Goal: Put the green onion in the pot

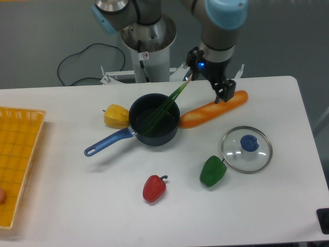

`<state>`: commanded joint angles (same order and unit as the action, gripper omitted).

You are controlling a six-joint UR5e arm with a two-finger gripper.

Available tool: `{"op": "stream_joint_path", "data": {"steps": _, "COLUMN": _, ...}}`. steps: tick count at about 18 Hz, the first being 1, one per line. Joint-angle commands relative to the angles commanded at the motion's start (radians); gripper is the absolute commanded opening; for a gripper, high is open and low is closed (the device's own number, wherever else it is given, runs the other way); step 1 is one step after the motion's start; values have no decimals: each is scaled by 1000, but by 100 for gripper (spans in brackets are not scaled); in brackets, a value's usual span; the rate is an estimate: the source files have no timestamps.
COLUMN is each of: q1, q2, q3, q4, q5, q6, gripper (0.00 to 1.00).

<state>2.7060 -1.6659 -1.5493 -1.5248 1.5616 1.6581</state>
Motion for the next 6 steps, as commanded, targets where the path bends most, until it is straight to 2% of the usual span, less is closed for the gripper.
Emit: {"op": "stream_joint_path", "data": {"steps": 6, "q1": 8, "q2": -5, "q3": -14, "q4": 15, "q5": 12, "q6": 32, "gripper": 100}}
